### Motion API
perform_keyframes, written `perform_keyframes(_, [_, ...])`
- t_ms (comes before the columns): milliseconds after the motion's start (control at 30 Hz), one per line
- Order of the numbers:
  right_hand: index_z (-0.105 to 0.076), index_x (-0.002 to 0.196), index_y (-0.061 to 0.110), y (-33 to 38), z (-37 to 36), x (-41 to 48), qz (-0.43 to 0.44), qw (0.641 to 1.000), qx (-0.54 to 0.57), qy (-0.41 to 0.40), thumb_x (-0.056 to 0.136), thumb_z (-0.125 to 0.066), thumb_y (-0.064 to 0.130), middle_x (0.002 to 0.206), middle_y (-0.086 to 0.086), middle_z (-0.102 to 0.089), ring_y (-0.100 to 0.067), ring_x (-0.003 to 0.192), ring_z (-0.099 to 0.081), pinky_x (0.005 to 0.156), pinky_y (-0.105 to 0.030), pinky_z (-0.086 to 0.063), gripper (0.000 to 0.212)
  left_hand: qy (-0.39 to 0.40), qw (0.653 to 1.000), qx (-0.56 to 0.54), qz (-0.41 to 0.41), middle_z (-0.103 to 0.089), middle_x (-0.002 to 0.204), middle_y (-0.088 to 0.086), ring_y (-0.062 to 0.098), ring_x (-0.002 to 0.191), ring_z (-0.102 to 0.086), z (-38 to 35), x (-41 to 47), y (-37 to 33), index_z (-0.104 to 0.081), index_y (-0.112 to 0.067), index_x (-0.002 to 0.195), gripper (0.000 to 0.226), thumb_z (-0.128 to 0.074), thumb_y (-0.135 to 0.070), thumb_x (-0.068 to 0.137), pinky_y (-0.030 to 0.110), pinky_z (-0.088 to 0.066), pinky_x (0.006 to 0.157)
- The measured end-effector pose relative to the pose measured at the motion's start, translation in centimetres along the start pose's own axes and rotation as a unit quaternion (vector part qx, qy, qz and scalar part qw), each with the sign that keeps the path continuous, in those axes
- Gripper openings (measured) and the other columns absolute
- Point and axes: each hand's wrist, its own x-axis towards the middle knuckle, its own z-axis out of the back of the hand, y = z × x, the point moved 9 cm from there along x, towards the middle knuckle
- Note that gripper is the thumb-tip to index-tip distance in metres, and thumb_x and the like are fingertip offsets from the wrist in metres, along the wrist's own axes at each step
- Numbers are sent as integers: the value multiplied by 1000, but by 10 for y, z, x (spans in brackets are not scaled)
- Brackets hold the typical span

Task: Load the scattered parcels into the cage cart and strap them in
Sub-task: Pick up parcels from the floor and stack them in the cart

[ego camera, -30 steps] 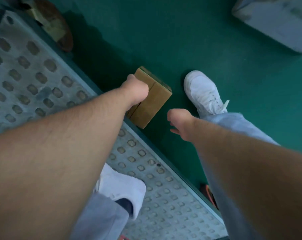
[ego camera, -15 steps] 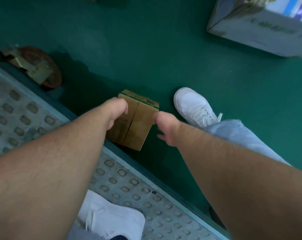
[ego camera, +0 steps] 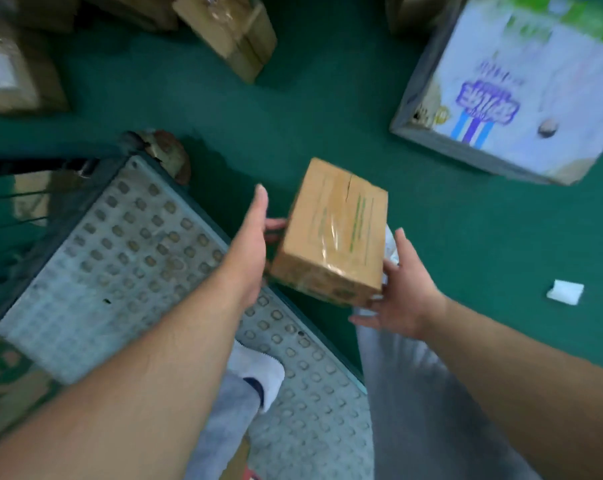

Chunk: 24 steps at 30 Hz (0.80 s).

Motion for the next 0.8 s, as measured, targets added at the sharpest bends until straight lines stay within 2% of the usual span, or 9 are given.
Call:
perform_keyframes(67, [-60, 132, 36, -1, -11, -50, -9, 994, -104, -8, 65, -69, 84, 123, -3, -73, -31, 117, -67, 95, -58, -51, 83, 12, 1000, -12, 23, -76, 99, 0, 18, 90, -70, -2, -57, 14, -66, -25, 109, 57, -57, -76, 85, 40, -56, 84])
perform_keyframes(167, [-58, 129, 32, 20, -33, -121, 28, 972, -231, -20, 66, -79, 71, 117, 0, -75, -24, 108, -70, 85, -46, -57, 77, -7, 999, -2, 38, -72, 114, 2, 22, 97, -73, 5, -124, 26, -43, -40, 120, 83, -88, -67, 56, 48, -59, 90])
perform_keyframes(300, [-57, 123, 33, 56, -89, -206, 89, 922, -377, 5, 66, -82, 65, 108, 7, -75, -18, 102, -70, 87, -45, -57, 70, 9, 986, -159, 38, -73, 115, 4, 23, 101, -73, 29, -211, 22, -38, -32, 127, 76, -90, -38, 72, 51, -56, 98])
perform_keyframes(367, [-58, 123, 34, 61, -131, -239, 101, 890, -443, 36, 67, -82, 62, 110, 6, -75, -18, 102, -69, 87, -44, -56, 67, -7, 974, -224, 24, -73, 115, 3, 22, 104, -71, 48, -245, 22, -40, -29, 128, 75, -89, -40, 72, 51, -54, 100])
perform_keyframes(433, [-61, 120, 36, 61, -175, -269, 108, 853, -506, 66, 66, -84, 61, 112, 3, -75, -18, 100, -68, 88, -43, -54, 64, -12, 960, -281, 4, -74, 116, 3, 24, 108, -69, 66, -276, 22, -46, -26, 132, 89, -91, -54, 61, 52, -52, 101])
perform_keyframes(500, [-66, 115, 40, 51, -219, -297, 110, 807, -574, 88, 66, -85, 60, 109, 5, -74, -16, 97, -66, 89, -42, -51, 56, -5, 934, -358, -5, -75, 118, 3, 27, 114, -67, 84, -304, 31, -55, -27, 133, 94, -89, -65, 55, 55, -49, 103])
perform_keyframes(600, [-69, 113, 42, 19, -280, -330, 97, 733, -662, 121, 73, -82, 52, 100, 7, -72, -13, 88, -63, 84, -36, -48, 43, -11, 875, -484, -32, -76, 117, 6, 30, 119, -66, 112, -341, 50, -68, -27, 126, 72, -81, -65, 66, 56, -47, 108])
perform_keyframes(667, [-68, 120, 41, -14, -314, -341, 91, 680, -715, 135, 75, -78, 48, 100, 8, -73, -11, 85, -64, 76, -32, -47, 46, -19, 834, -549, -51, -75, 120, 7, 30, 120, -66, 134, -358, 74, -69, -24, 127, 71, -77, -65, 70, 54, -47, 108])
perform_keyframes(800, [-66, 129, 38, -99, -360, -345, 82, 622, -765, 148, 67, -84, 60, 112, 7, -75, -12, 96, -68, 78, -32, -47, 68, -62, 762, -641, -72, -76, 117, 8, 29, 115, -69, 174, -394, 136, -71, -26, 121, 58, -74, -61, 76, 56, -48, 107])
